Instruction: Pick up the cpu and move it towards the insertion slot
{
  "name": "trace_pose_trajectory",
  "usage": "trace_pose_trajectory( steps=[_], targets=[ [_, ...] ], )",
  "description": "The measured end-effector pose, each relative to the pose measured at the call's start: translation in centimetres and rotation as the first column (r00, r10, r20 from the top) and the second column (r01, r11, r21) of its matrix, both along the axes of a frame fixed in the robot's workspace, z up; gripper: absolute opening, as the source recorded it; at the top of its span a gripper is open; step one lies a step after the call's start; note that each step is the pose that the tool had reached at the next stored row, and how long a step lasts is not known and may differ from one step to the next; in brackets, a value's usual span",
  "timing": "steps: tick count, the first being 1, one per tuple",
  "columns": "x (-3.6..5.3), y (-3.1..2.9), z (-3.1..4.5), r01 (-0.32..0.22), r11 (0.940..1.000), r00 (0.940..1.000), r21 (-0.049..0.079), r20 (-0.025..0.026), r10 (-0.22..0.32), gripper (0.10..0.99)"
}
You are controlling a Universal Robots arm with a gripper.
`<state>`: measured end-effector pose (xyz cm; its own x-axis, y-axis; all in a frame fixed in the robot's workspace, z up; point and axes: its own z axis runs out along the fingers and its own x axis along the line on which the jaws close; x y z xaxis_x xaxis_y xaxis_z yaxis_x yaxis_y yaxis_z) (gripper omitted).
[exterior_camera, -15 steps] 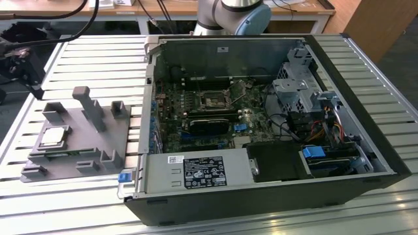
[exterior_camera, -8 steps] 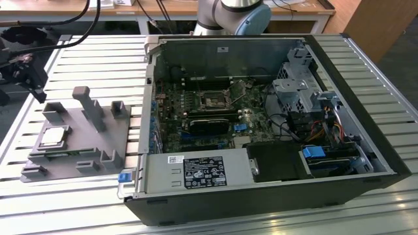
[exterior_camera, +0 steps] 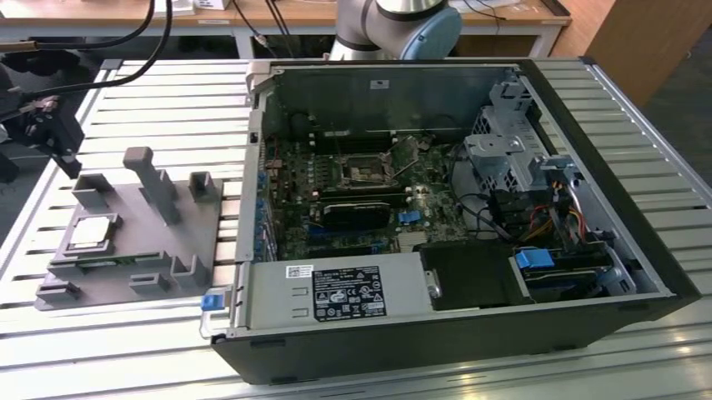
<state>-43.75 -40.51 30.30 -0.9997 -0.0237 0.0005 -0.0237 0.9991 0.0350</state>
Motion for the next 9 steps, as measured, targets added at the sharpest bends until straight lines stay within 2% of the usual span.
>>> trace_pose_trajectory(
  steps=[9],
  targets=[
    [-0.01,0.00,-0.25,0.000,1.0000,1.0000,0.000,0.0001,0.000,0.733]
  ],
)
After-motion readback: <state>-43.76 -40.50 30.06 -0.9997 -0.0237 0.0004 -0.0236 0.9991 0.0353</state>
